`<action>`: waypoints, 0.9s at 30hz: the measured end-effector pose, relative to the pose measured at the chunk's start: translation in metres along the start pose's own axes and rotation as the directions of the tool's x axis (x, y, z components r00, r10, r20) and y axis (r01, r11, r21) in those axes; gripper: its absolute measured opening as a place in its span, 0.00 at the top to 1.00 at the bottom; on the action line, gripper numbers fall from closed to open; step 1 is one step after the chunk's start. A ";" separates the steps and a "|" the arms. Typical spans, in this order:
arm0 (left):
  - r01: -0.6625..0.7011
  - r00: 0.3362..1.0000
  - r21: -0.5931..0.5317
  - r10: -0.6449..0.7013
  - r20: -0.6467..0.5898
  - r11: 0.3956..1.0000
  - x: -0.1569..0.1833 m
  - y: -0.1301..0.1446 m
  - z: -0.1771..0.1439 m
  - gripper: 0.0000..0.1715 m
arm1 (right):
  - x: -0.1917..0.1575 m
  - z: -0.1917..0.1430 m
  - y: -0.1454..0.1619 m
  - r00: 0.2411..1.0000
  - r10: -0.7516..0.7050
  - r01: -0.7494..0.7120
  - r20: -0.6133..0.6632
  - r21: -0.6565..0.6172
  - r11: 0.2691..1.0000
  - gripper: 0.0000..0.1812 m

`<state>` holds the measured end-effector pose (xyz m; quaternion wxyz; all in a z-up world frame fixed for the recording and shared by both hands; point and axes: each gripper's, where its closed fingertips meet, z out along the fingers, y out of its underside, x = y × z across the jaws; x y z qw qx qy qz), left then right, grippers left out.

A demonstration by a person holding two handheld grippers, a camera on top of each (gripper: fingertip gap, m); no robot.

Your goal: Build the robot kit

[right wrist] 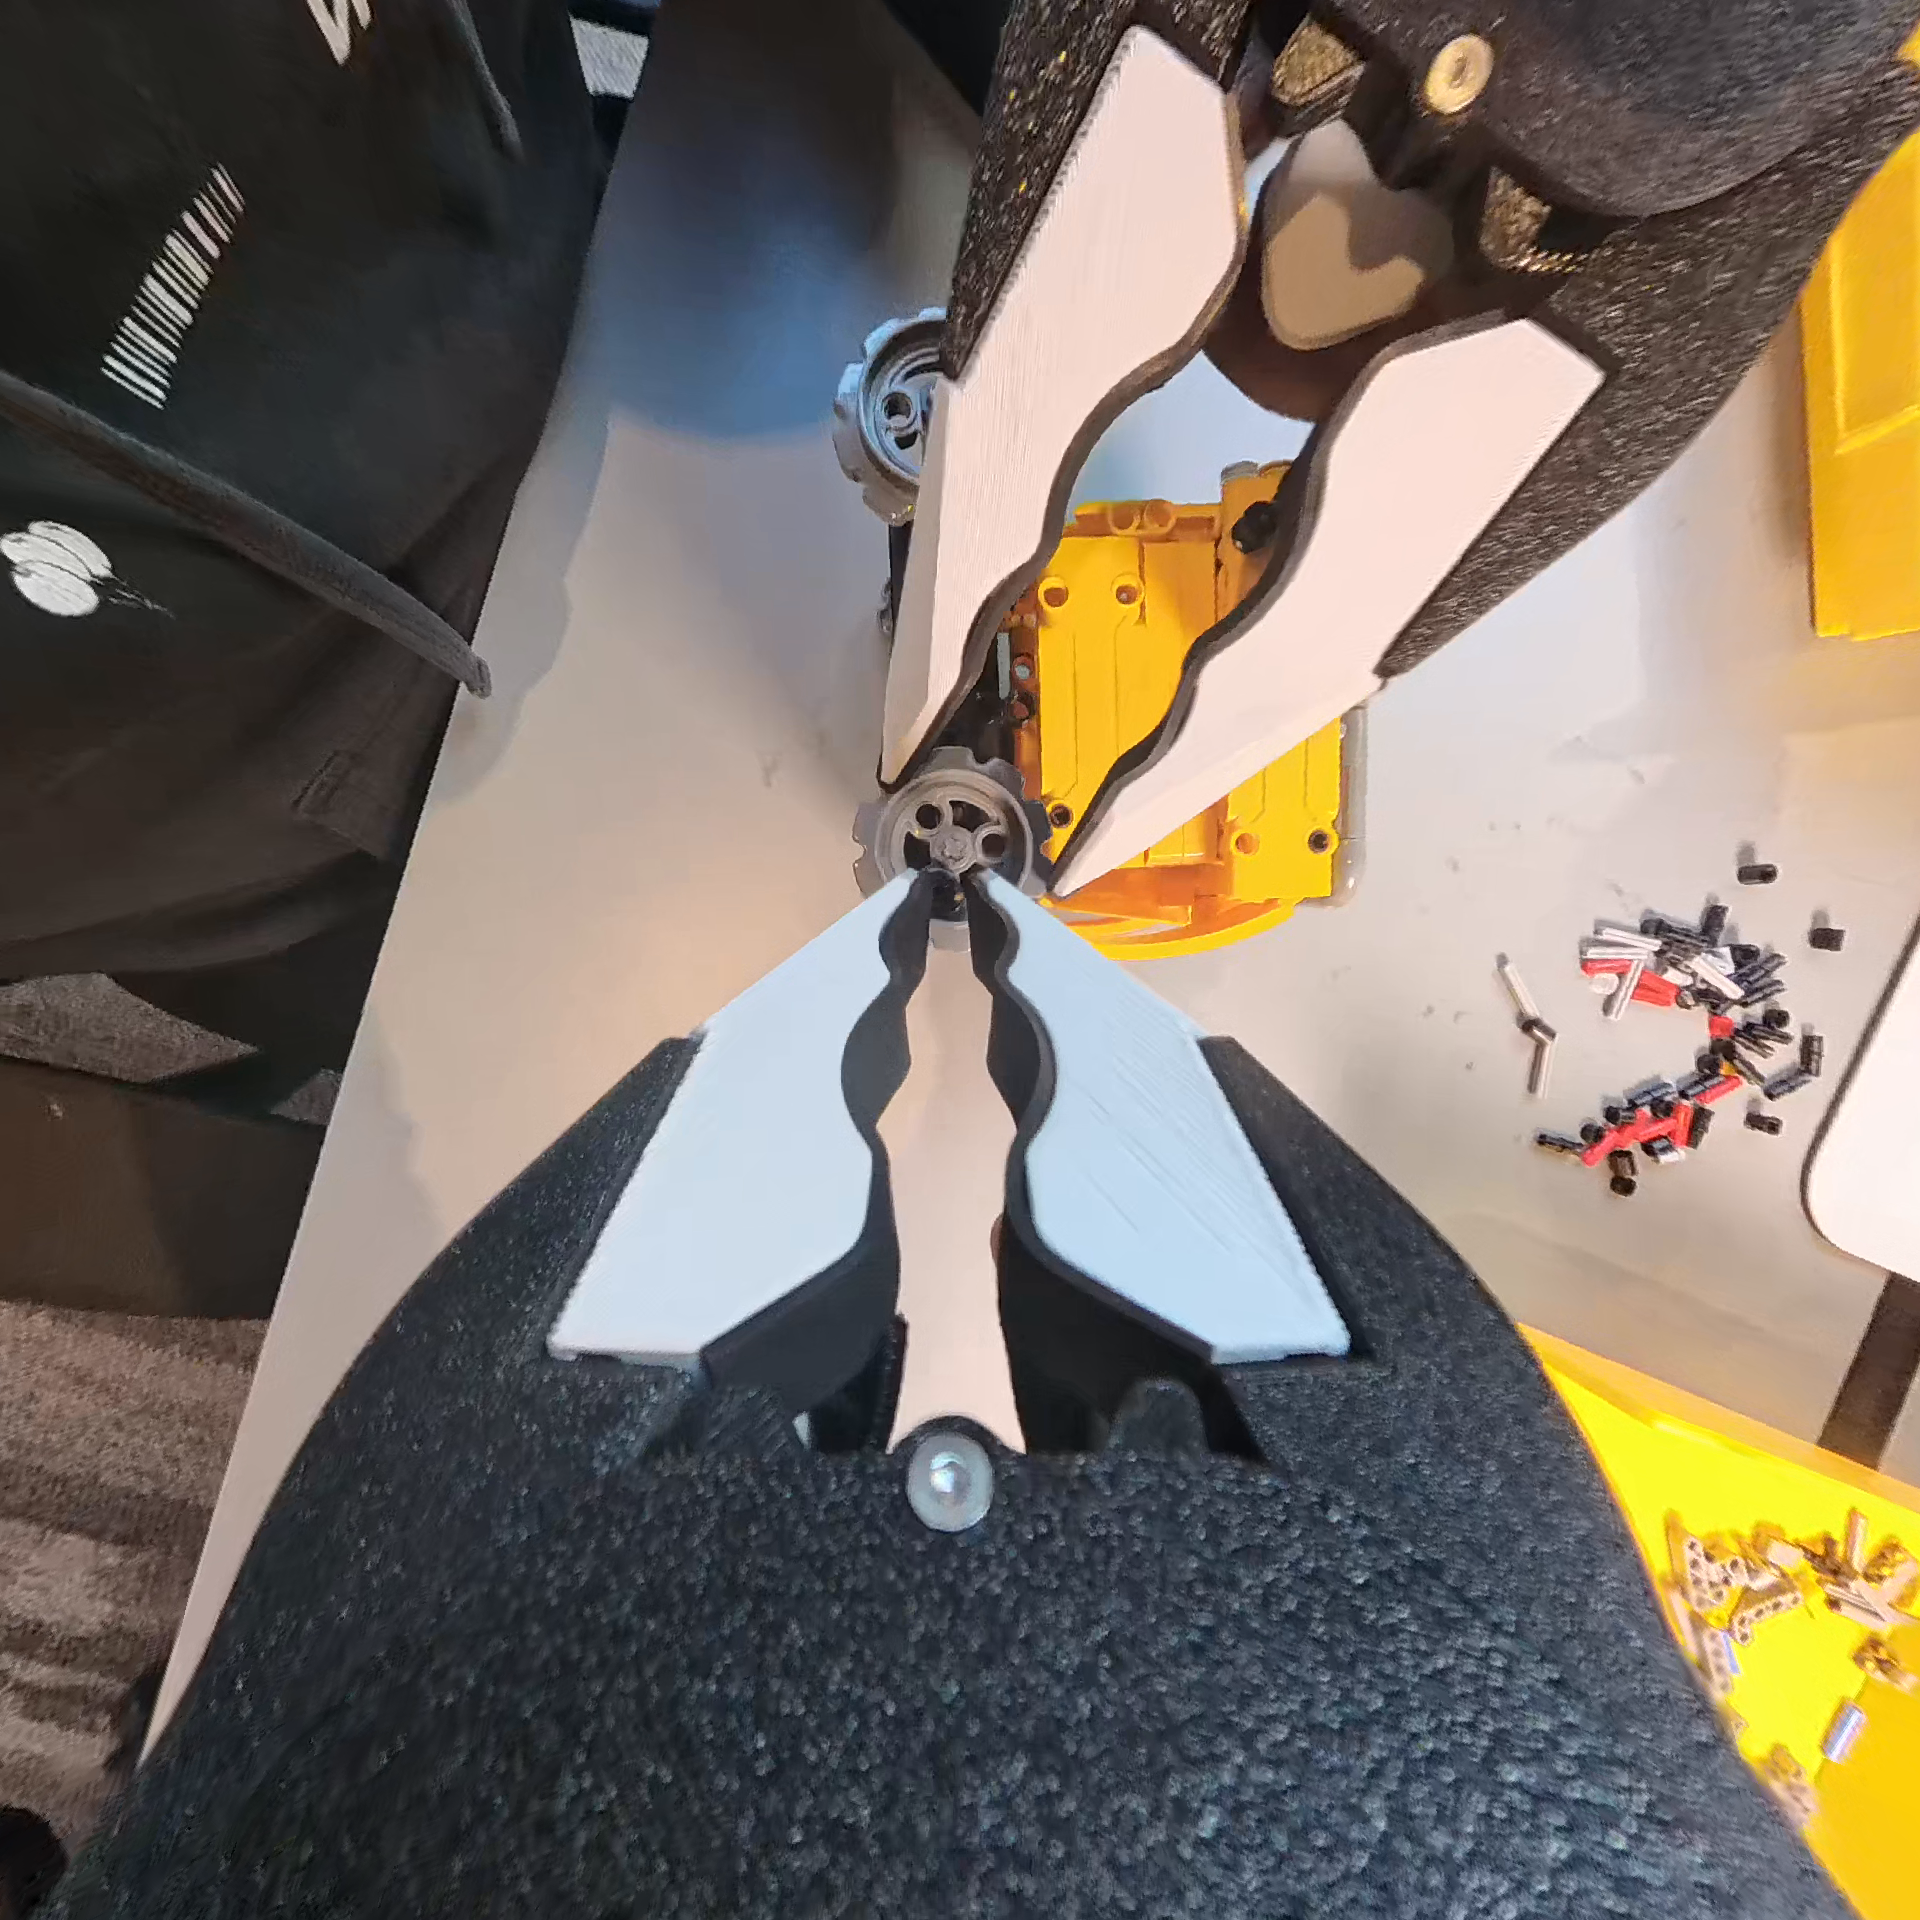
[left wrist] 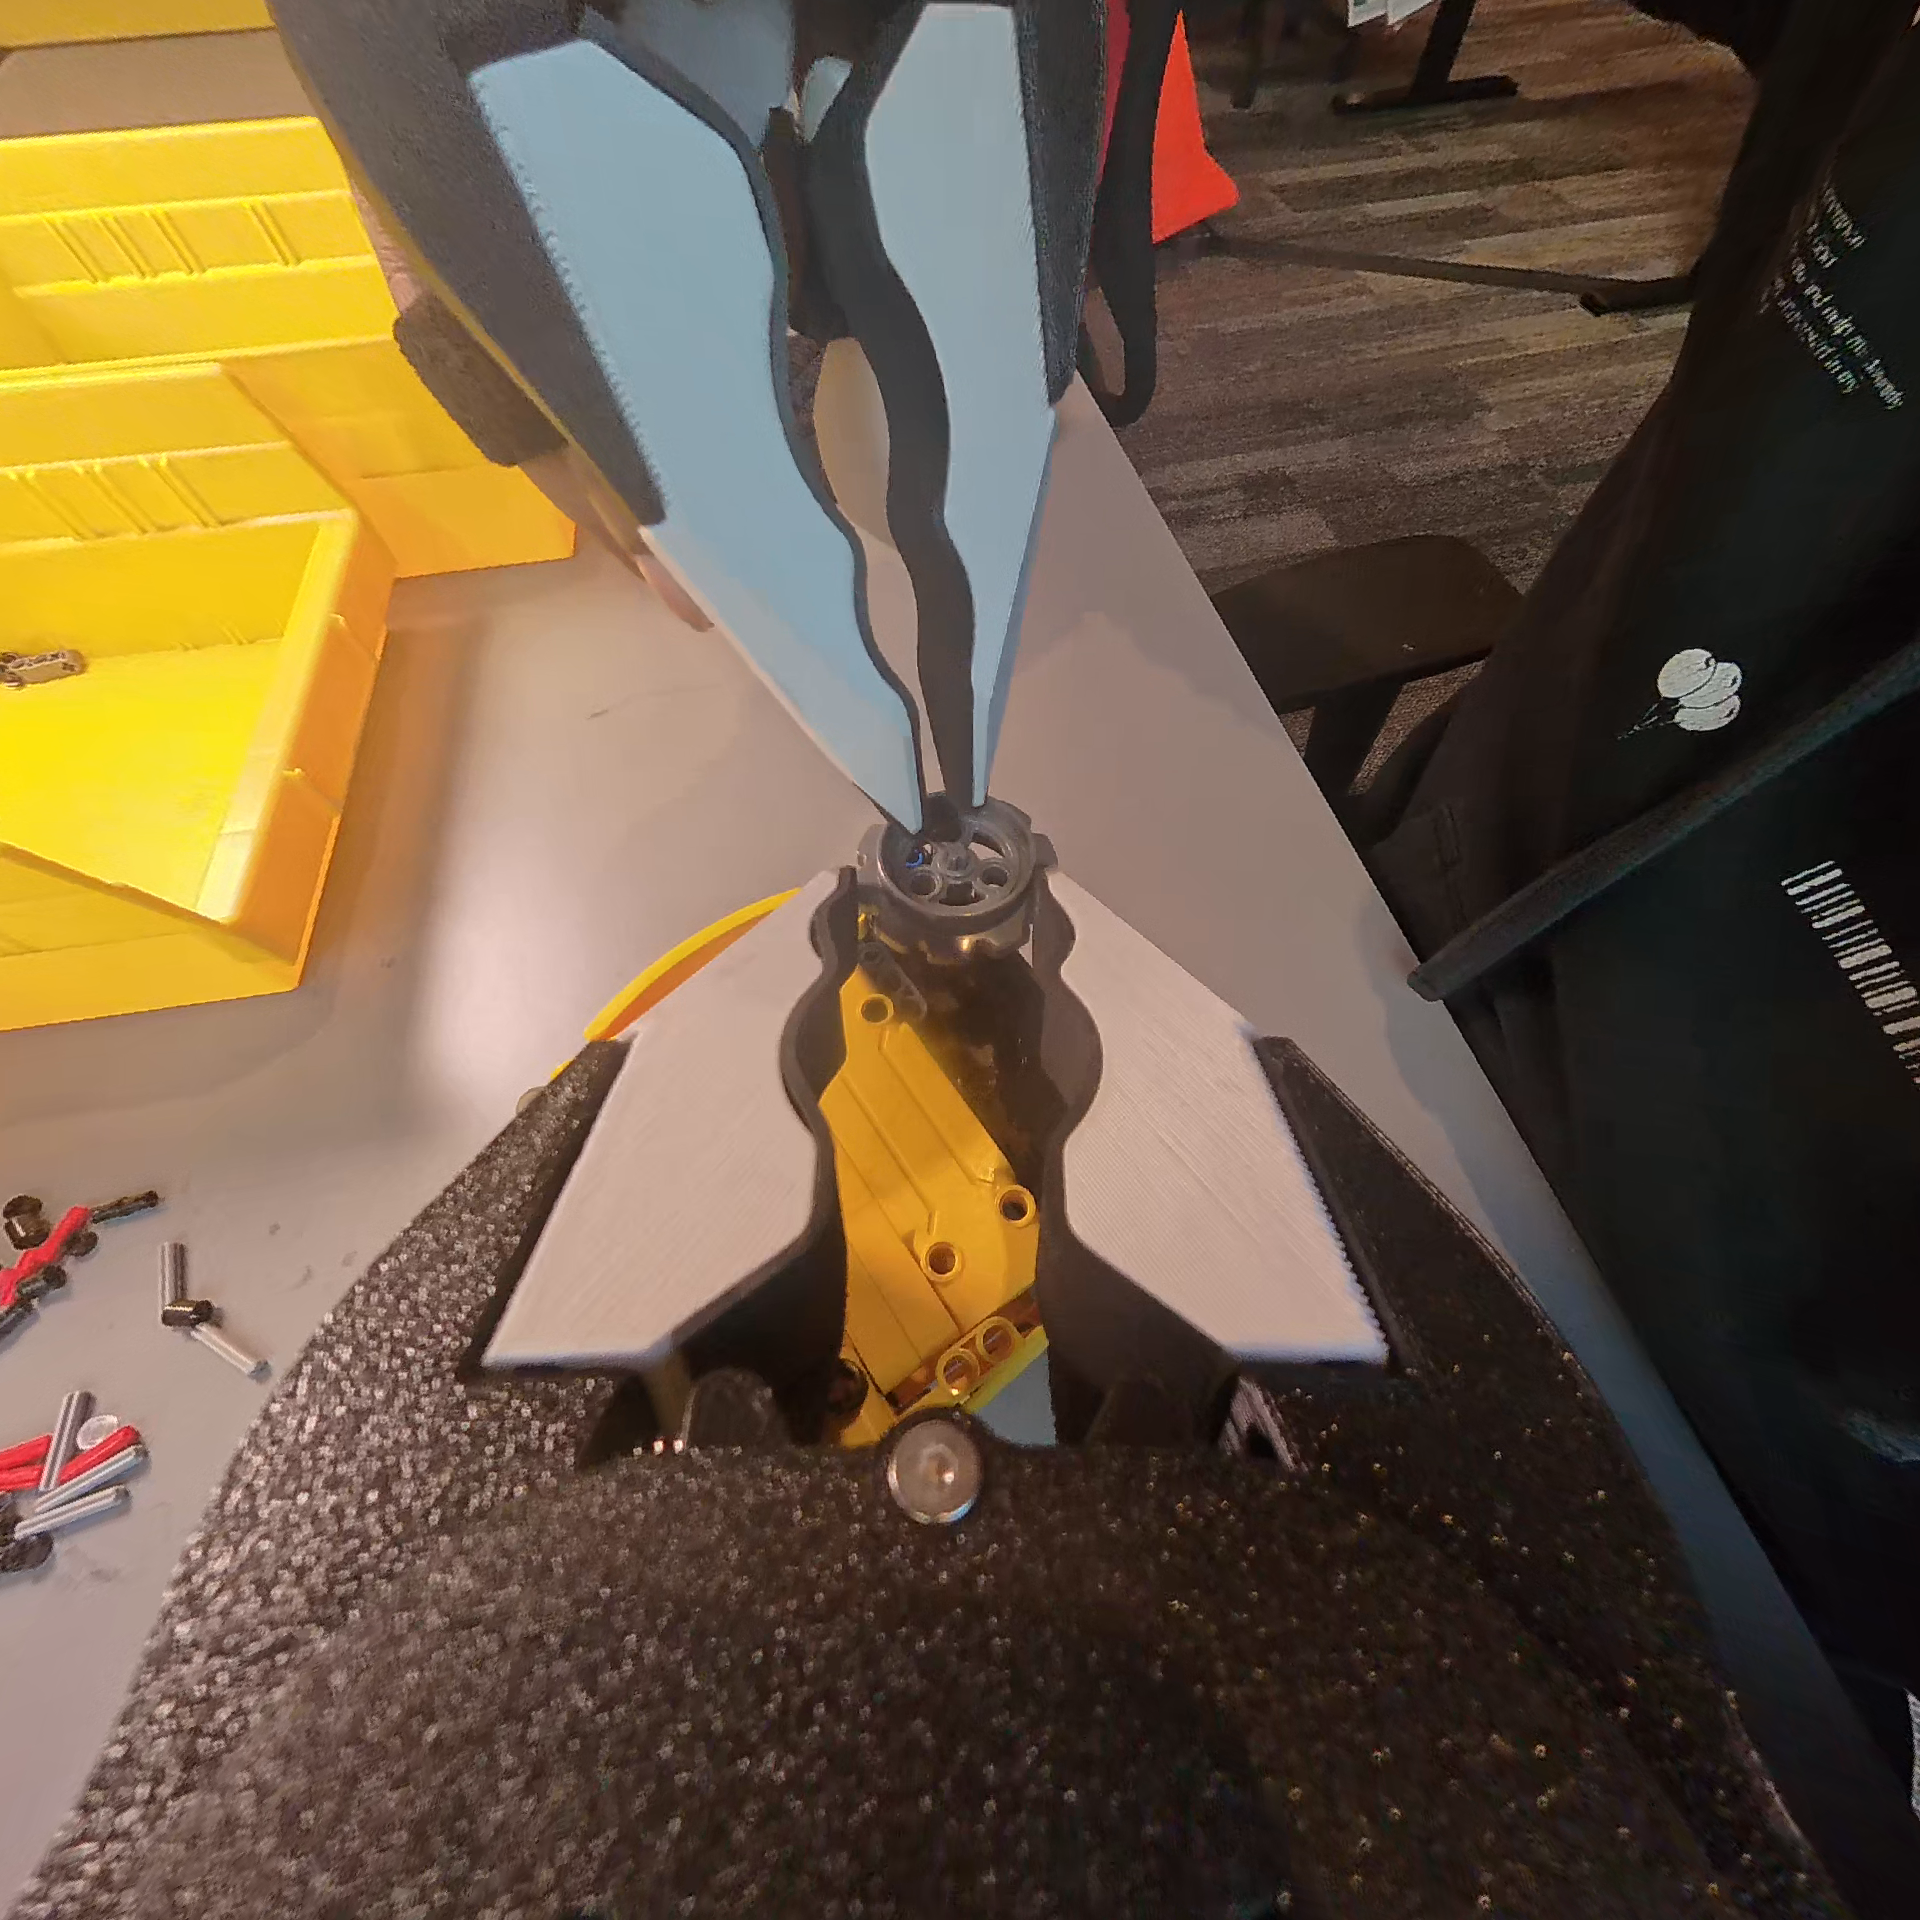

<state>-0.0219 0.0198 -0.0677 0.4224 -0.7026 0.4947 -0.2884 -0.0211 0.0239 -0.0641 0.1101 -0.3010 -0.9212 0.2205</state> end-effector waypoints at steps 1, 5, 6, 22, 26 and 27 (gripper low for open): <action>0.000 1.000 0.000 0.000 -0.001 1.000 0.000 0.000 0.000 0.82 | 0.000 0.001 0.002 1.000 -0.004 0.004 -0.001 -0.017 1.000 0.96; -0.009 1.000 -0.002 0.009 -0.005 1.000 0.001 -0.001 0.001 0.85 | 0.000 0.003 0.005 1.000 -0.006 0.005 -0.013 -0.067 0.998 0.96; -0.008 1.000 -0.001 0.008 -0.005 1.000 0.002 -0.001 0.001 0.85 | 0.000 0.003 0.005 1.000 -0.017 0.015 -0.019 -0.082 0.997 0.96; -0.001 1.000 -0.010 0.001 -0.007 1.000 0.003 -0.001 0.002 0.85 | 0.000 0.000 -0.007 0.999 -0.007 0.006 -0.036 -0.020 1.000 0.96; -0.001 1.000 -0.009 0.001 -0.006 1.000 0.003 -0.001 0.002 0.85 | -0.001 0.004 -0.005 1.000 -0.010 0.009 -0.023 -0.033 0.999 0.96; -0.002 1.000 -0.009 0.002 -0.007 1.000 0.003 -0.001 0.002 0.85 | -0.001 0.004 -0.005 1.000 -0.010 0.009 -0.023 -0.037 0.999 0.96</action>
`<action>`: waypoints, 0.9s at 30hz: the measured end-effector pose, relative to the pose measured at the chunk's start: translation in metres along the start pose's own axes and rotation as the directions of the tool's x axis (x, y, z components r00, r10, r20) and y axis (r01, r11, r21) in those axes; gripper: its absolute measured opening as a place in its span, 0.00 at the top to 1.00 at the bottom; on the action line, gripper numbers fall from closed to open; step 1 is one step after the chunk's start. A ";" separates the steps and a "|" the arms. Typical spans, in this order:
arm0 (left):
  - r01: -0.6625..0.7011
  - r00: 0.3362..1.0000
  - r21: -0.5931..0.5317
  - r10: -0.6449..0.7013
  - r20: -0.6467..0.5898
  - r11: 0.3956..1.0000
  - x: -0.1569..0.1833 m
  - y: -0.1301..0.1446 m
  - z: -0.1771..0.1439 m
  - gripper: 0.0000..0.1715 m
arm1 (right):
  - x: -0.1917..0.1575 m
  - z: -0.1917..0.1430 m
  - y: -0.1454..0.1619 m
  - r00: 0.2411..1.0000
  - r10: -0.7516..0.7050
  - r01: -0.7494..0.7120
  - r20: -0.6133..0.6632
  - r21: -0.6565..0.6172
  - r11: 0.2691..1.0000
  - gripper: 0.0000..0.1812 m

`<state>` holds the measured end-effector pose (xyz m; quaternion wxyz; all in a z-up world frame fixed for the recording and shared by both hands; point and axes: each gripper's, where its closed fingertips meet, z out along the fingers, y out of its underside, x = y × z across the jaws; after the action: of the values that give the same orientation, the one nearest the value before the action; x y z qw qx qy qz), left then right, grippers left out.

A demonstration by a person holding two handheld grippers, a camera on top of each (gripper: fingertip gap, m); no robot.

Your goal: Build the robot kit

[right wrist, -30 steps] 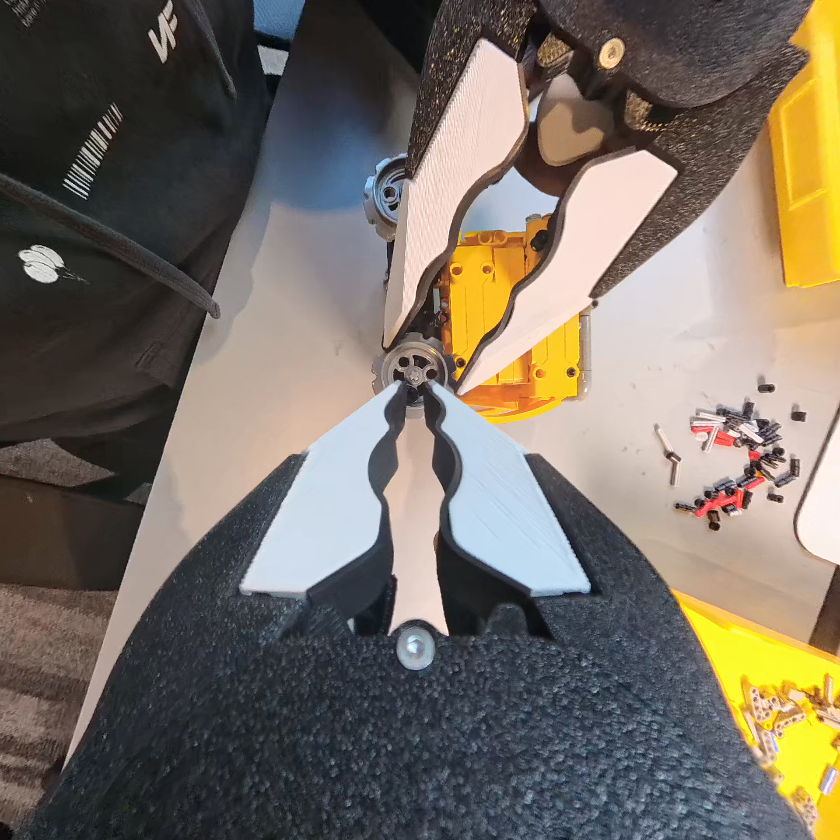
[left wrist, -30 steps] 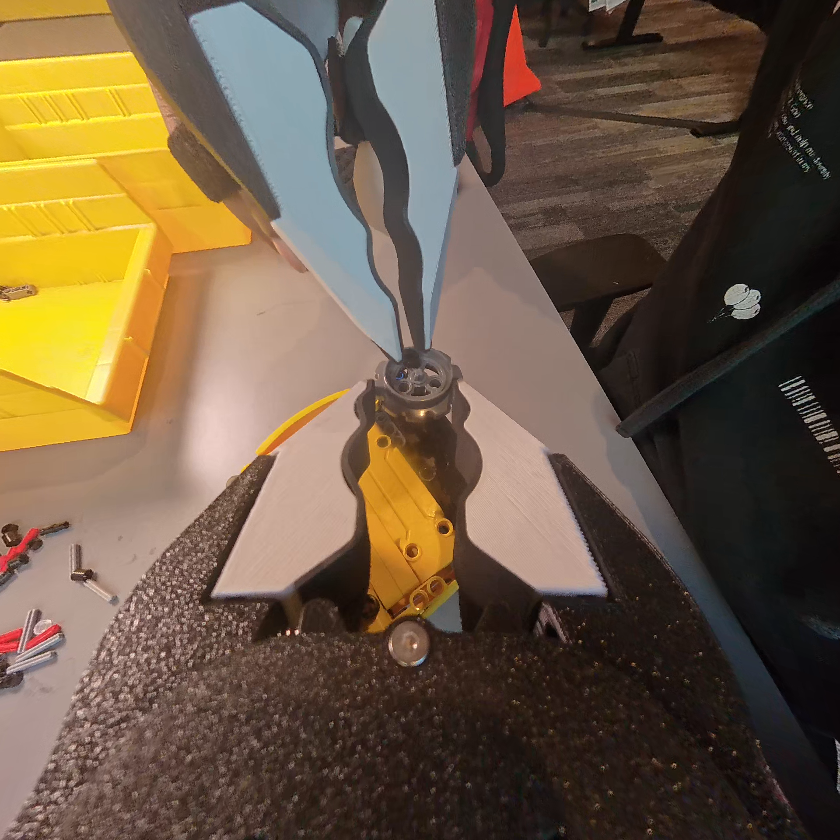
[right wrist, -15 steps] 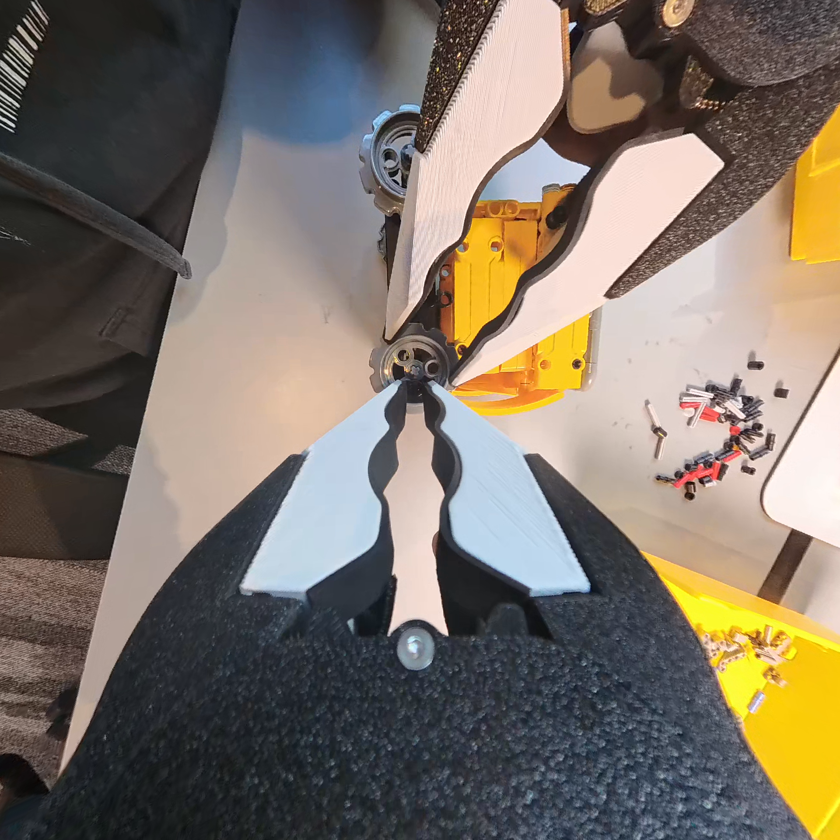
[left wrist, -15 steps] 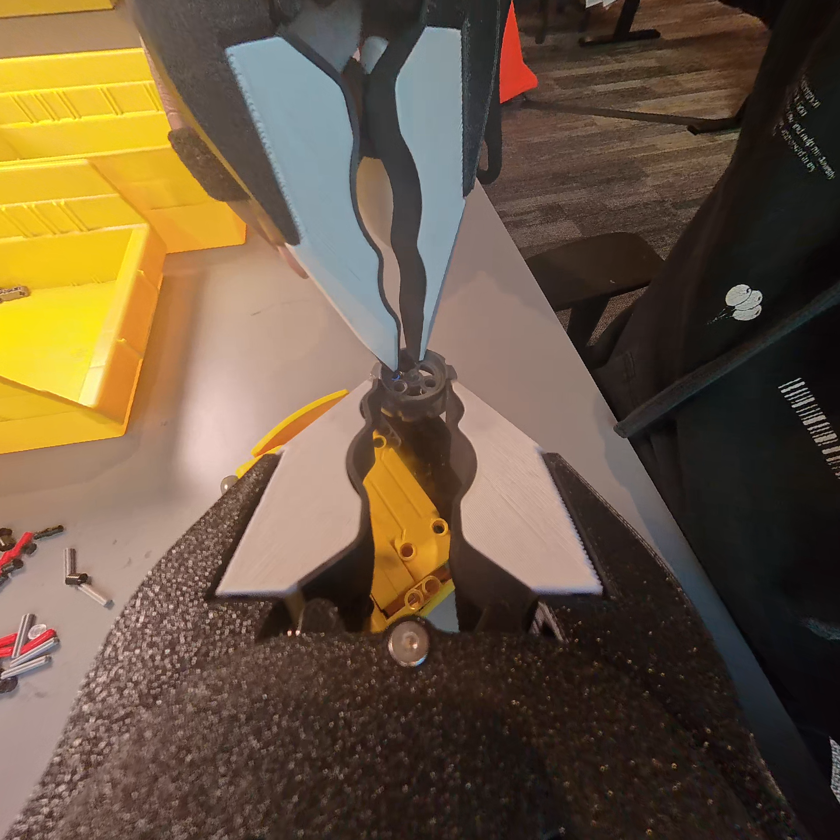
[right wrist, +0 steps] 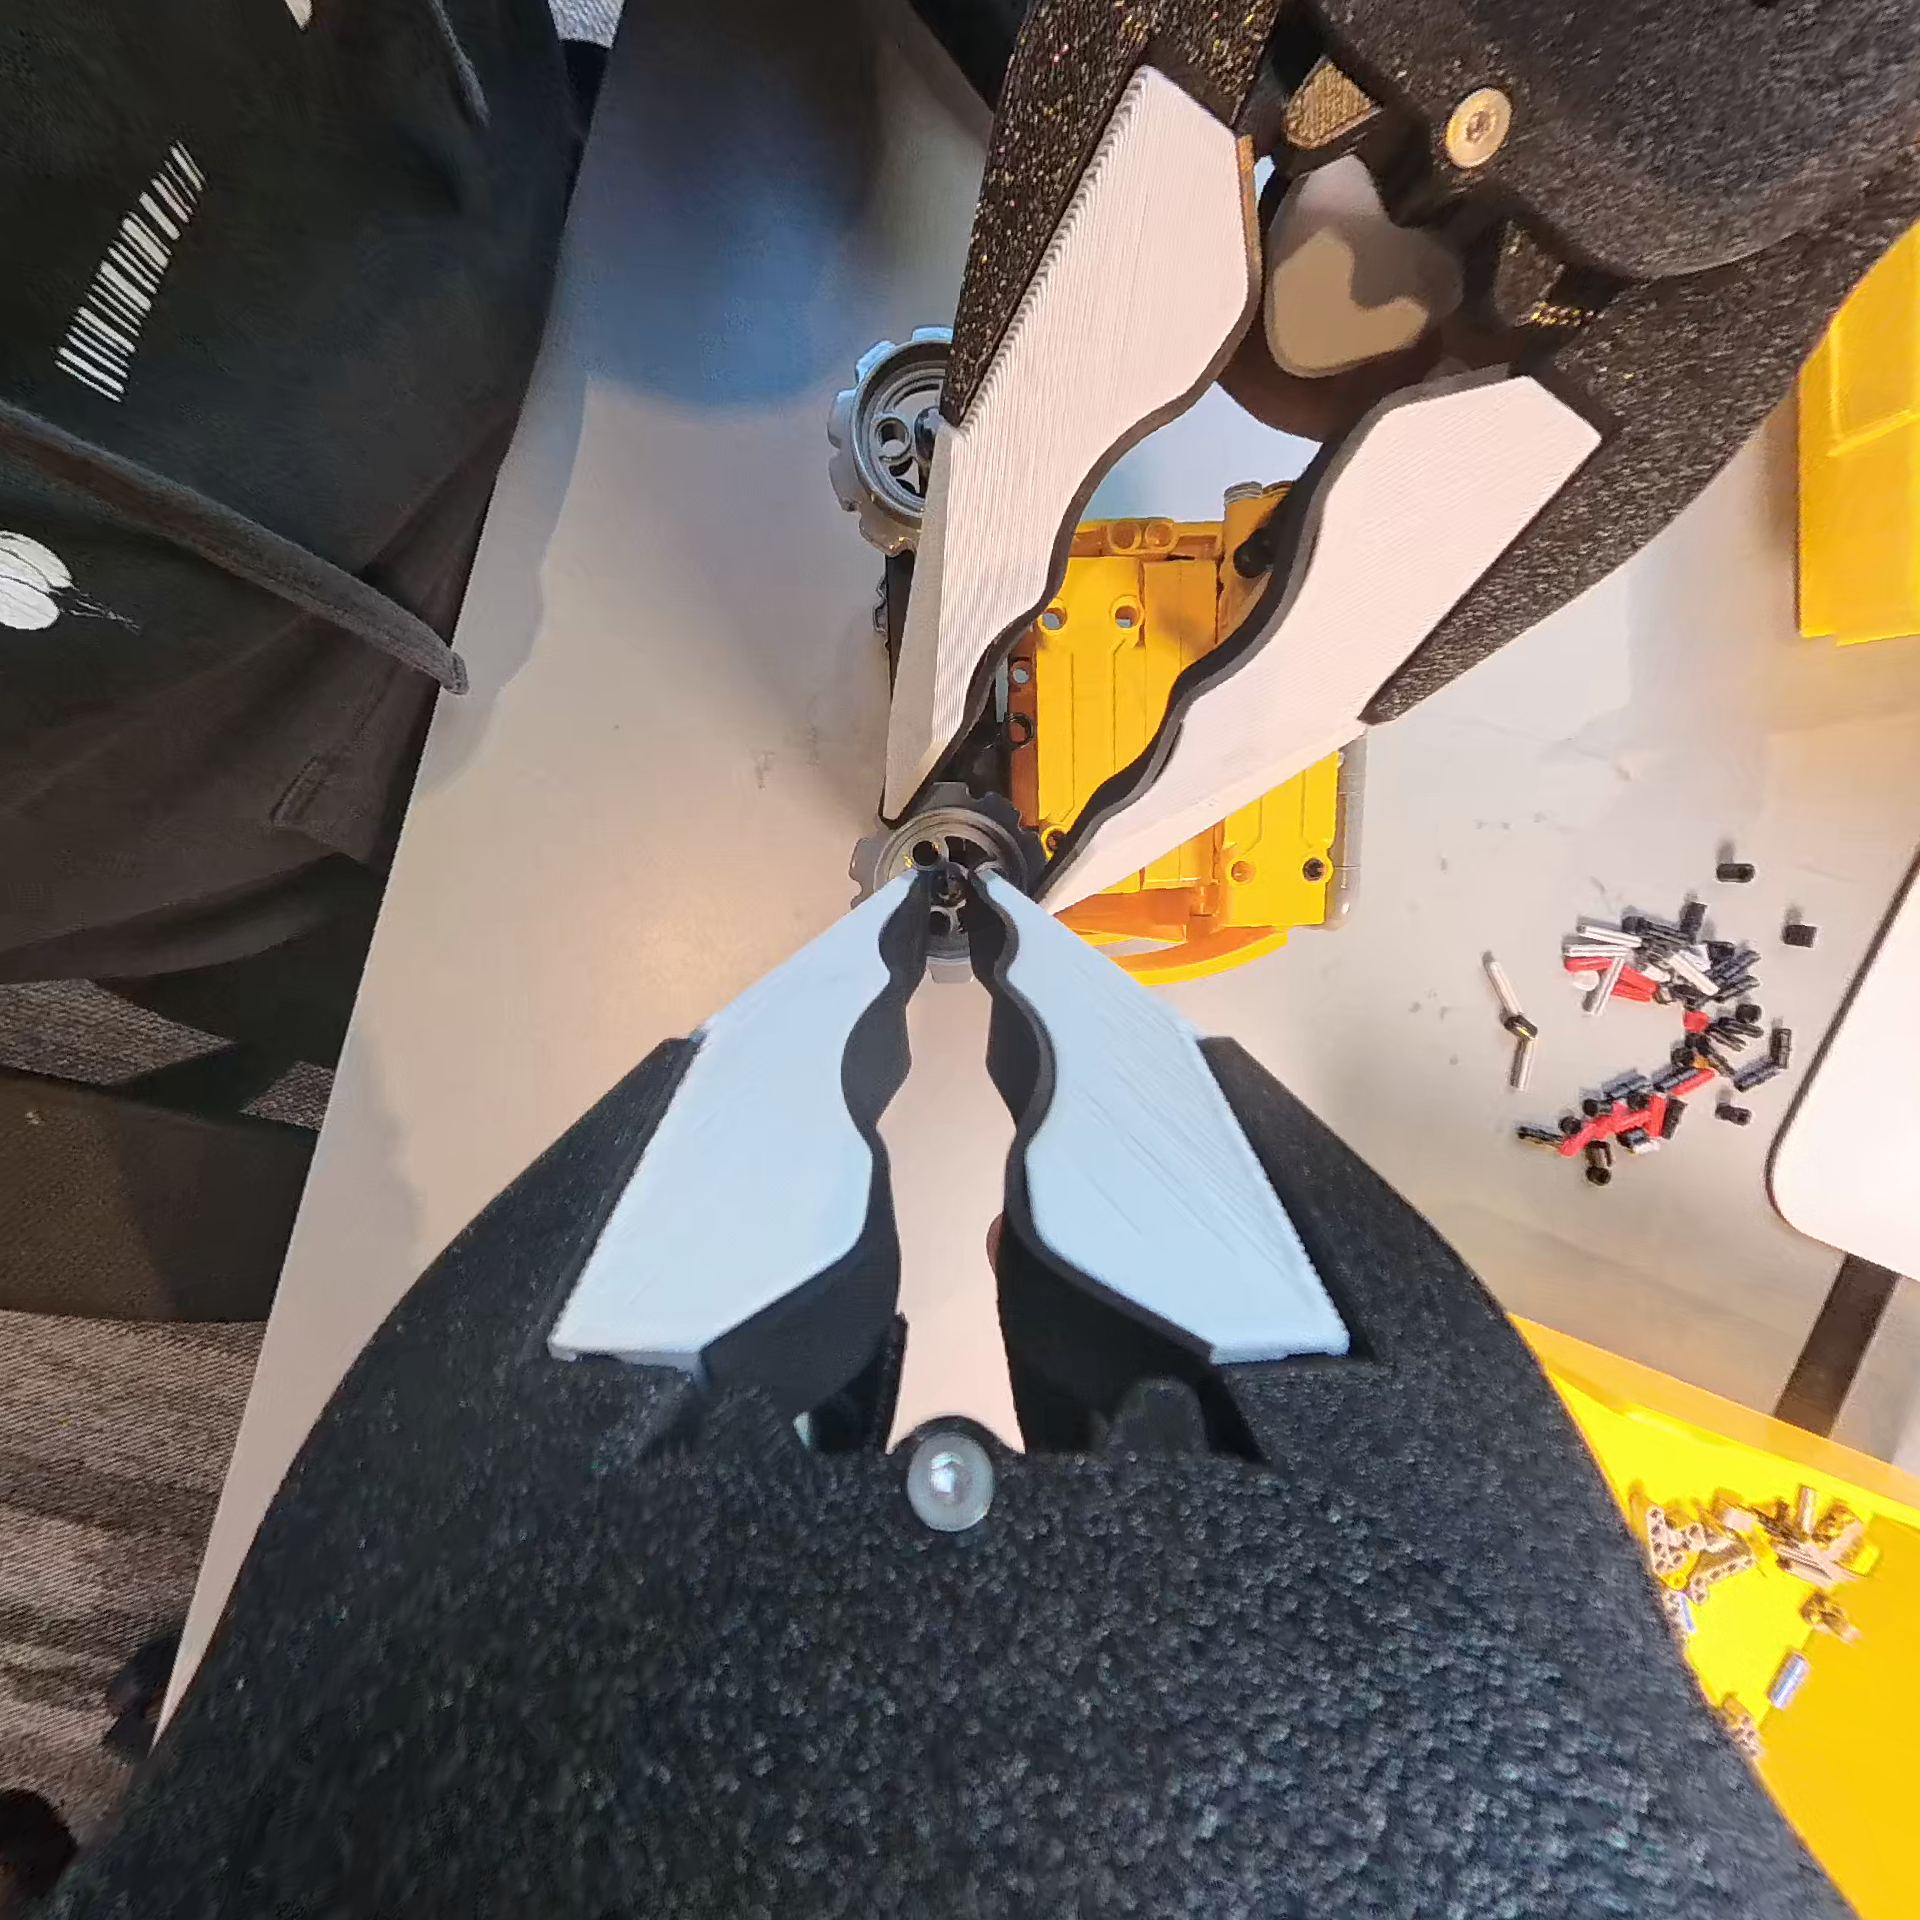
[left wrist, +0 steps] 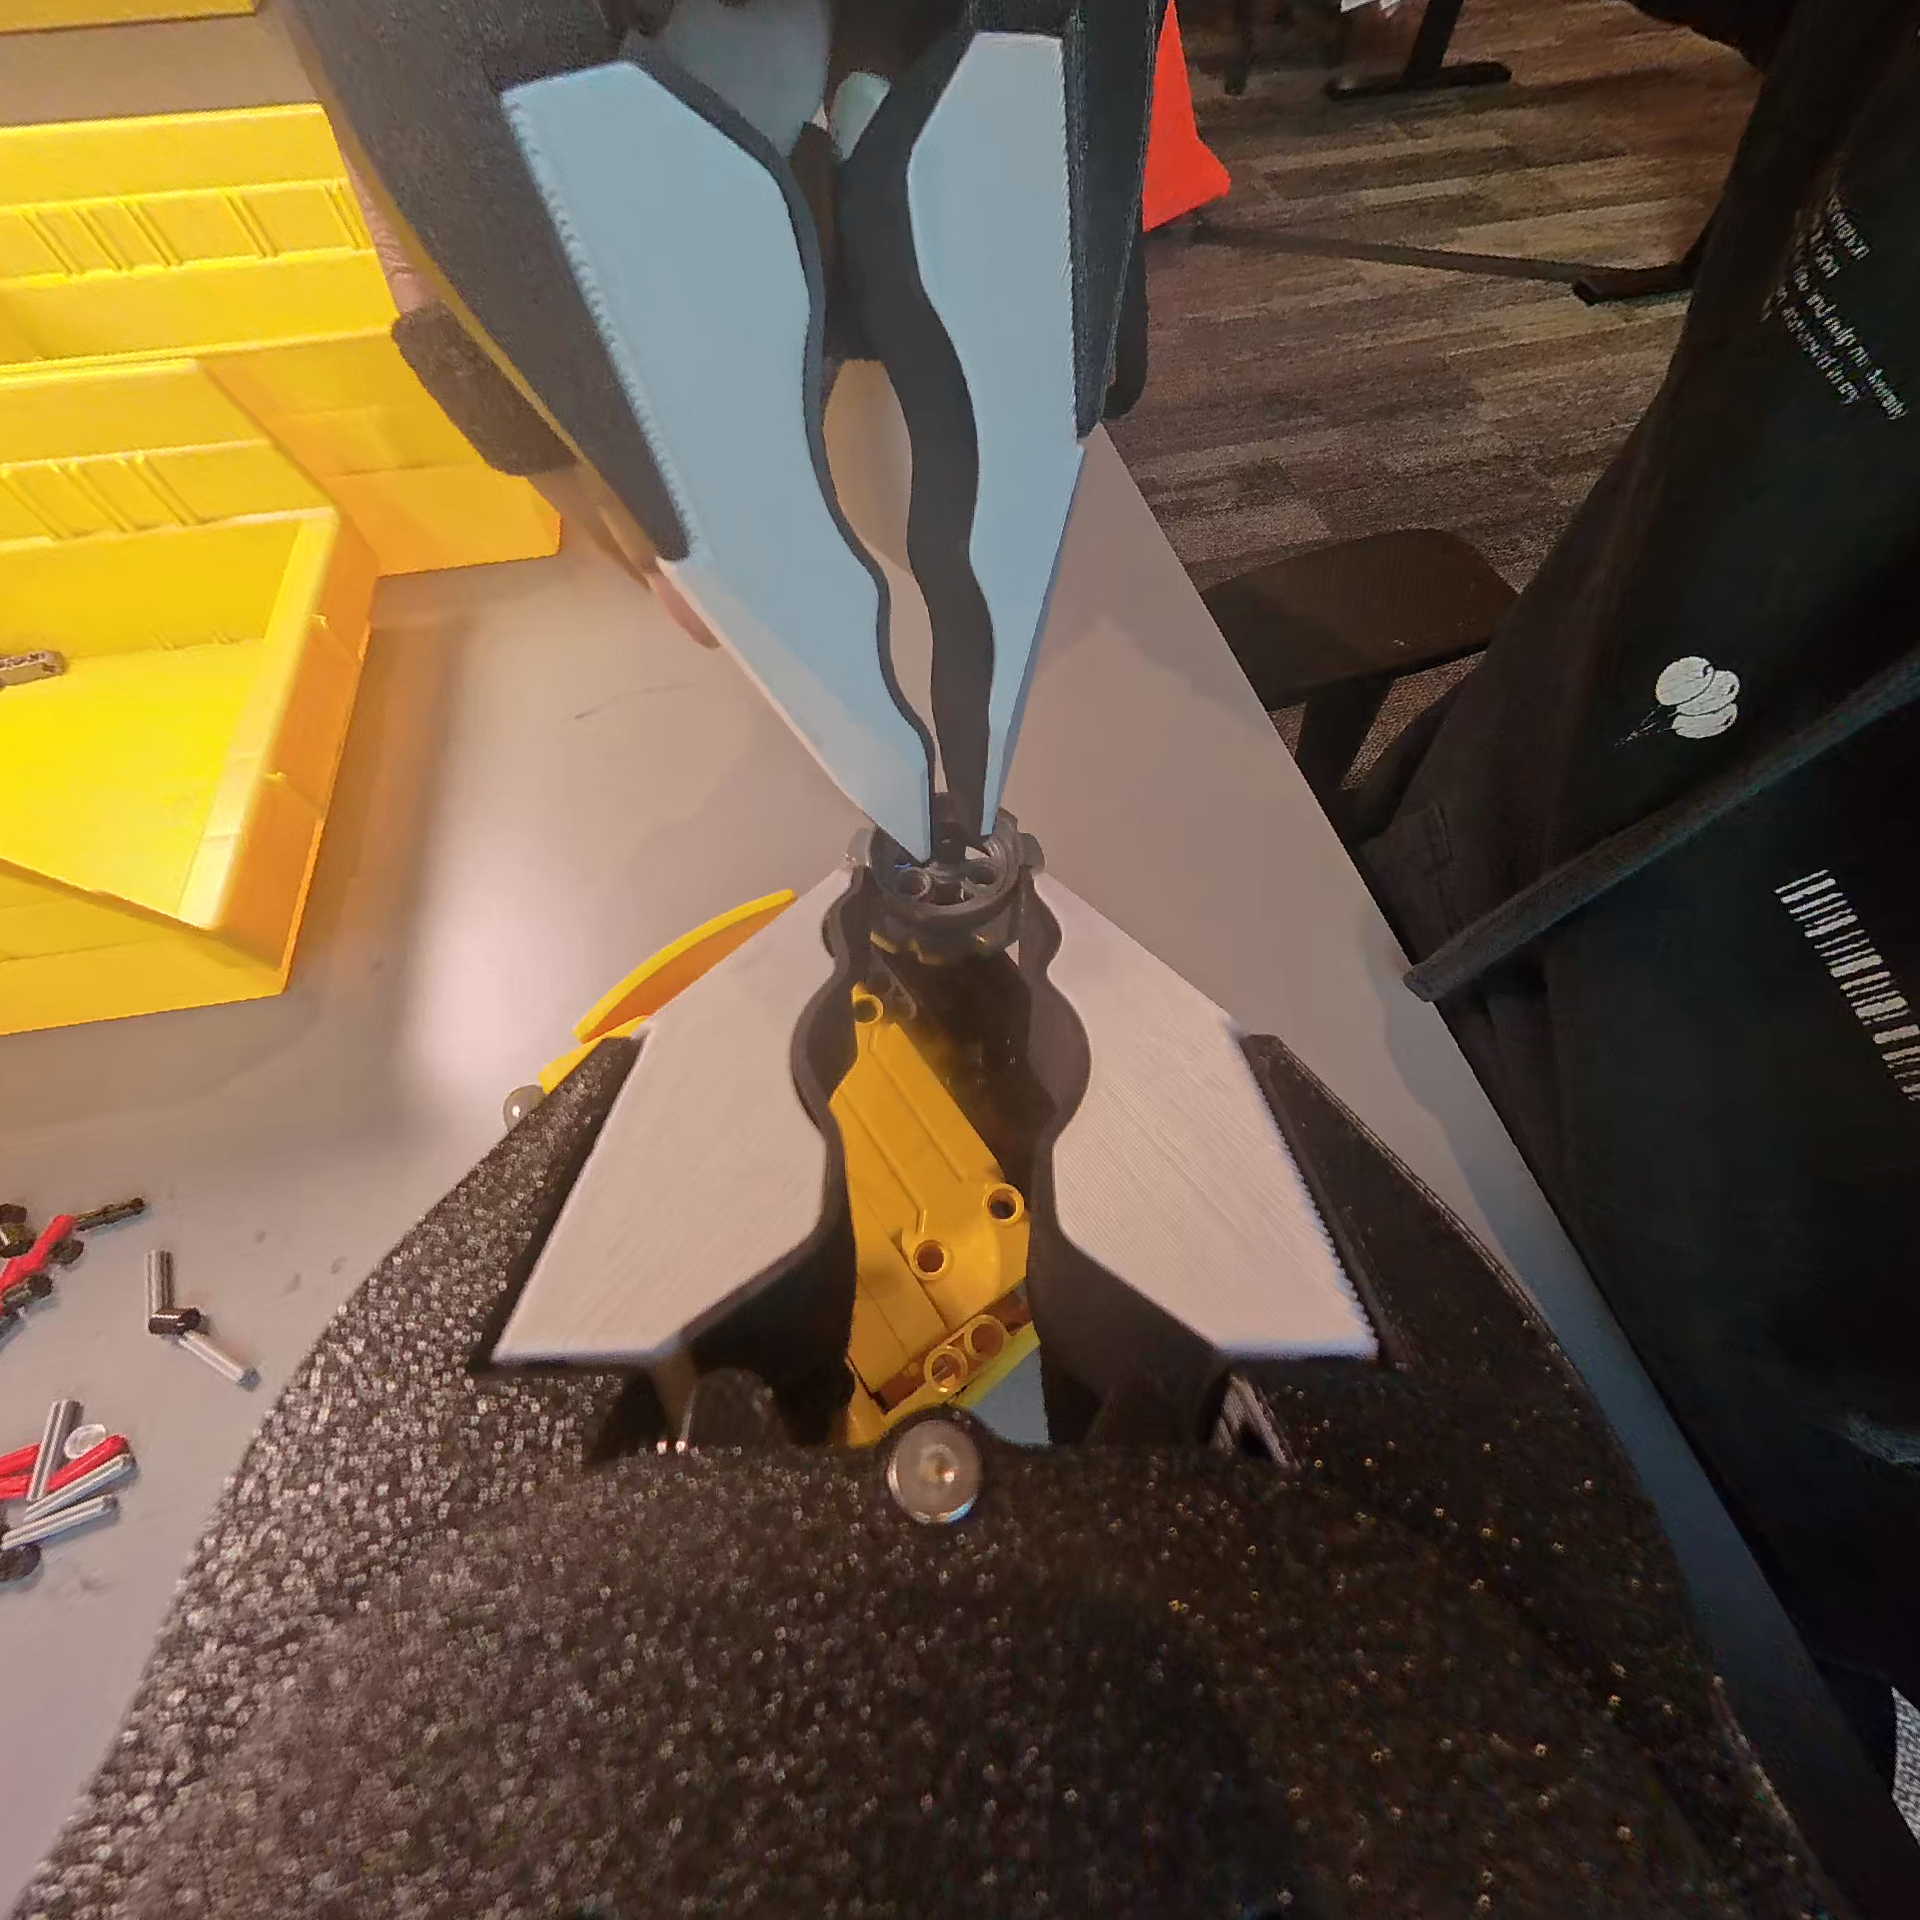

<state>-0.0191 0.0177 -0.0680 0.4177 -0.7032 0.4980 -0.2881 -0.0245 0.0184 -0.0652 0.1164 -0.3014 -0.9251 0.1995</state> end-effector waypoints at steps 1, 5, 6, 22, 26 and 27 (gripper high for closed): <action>-0.001 1.000 0.000 0.001 0.000 1.000 0.000 0.000 0.000 0.85 | 0.000 0.000 0.000 1.000 -0.001 0.001 0.001 -0.003 1.000 0.96; -0.003 1.000 -0.001 0.003 0.000 1.000 0.000 0.000 0.000 0.85 | 0.000 0.000 0.000 1.000 -0.011 0.011 0.005 -0.009 1.000 0.96; -0.005 1.000 -0.001 0.005 0.000 1.000 0.000 0.000 0.000 0.85 | -0.001 0.001 0.000 1.000 -0.019 0.019 0.006 -0.010 1.000 0.96; 0.015 1.000 -0.003 -0.015 -0.001 1.000 0.000 -0.001 -0.001 0.80 | -0.002 0.001 -0.002 0.991 -0.106 0.103 0.076 0.043 0.994 0.96; 0.017 1.000 0.001 -0.017 -0.022 1.000 0.002 -0.001 -0.001 0.80 | -0.003 0.002 -0.002 0.985 -0.139 0.134 0.098 0.056 0.989 0.96; 0.022 0.999 0.011 -0.022 -0.031 1.000 0.002 -0.002 -0.001 0.80 | -0.003 0.002 -0.002 0.983 -0.149 0.144 0.106 0.057 0.988 0.96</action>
<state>-0.0182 0.0156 -0.0658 0.4109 -0.7017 0.4950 -0.3062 -0.0241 0.0144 -0.0666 0.0870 -0.2181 -0.9446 0.2292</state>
